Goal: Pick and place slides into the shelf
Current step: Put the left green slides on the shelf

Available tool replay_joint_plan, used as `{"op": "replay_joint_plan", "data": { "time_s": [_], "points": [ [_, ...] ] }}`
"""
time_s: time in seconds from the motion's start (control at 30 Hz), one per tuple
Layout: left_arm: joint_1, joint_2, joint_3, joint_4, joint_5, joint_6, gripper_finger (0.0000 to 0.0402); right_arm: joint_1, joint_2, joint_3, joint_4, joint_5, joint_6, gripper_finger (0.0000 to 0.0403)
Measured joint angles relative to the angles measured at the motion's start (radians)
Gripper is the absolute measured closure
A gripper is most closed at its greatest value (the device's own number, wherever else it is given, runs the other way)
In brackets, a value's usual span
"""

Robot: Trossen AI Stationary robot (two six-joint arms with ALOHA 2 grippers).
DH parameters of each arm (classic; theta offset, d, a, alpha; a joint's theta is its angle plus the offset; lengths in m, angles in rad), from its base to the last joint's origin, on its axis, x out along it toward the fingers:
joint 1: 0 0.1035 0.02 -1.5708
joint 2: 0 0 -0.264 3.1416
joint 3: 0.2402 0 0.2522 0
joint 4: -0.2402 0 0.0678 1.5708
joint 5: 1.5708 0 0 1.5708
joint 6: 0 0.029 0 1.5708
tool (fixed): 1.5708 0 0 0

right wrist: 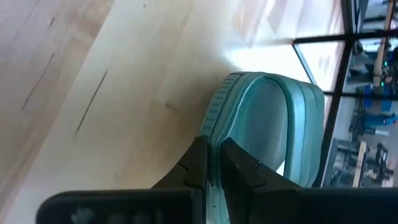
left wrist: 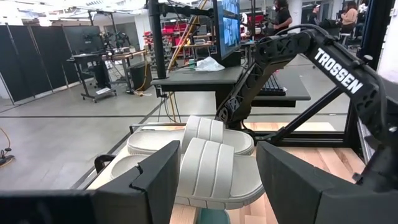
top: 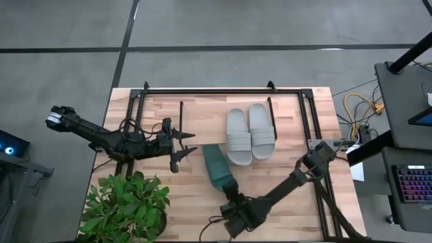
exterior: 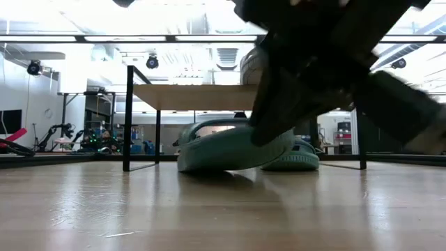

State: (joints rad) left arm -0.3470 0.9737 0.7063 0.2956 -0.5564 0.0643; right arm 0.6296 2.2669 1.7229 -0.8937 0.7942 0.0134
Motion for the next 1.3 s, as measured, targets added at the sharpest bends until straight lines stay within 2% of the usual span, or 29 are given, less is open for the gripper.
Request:
{"op": "replay_joint_plan", "data": {
  "time_s": [0.17,0.33,1.13,1.3],
  "points": [
    [0.0,0.0,0.0,0.0,0.0,0.0,0.0205,0.031,-0.002,0.011,-0.112,0.007,0.116,0.0385],
    [0.0,0.0,0.0,0.0,0.0,0.0,0.0205,0.055,-0.002,0.011,-0.15,0.009,0.186,0.0385],
    [-0.001,0.0,-0.003,0.001,0.002,-0.005,0.0205,0.144,-0.005,0.196,-0.213,0.046,0.17,0.0385],
    [-0.001,-0.002,-0.008,0.001,0.002,0.001,0.0205,0.163,-0.005,0.211,-0.224,0.102,0.169,0.0385]
  ]
}}
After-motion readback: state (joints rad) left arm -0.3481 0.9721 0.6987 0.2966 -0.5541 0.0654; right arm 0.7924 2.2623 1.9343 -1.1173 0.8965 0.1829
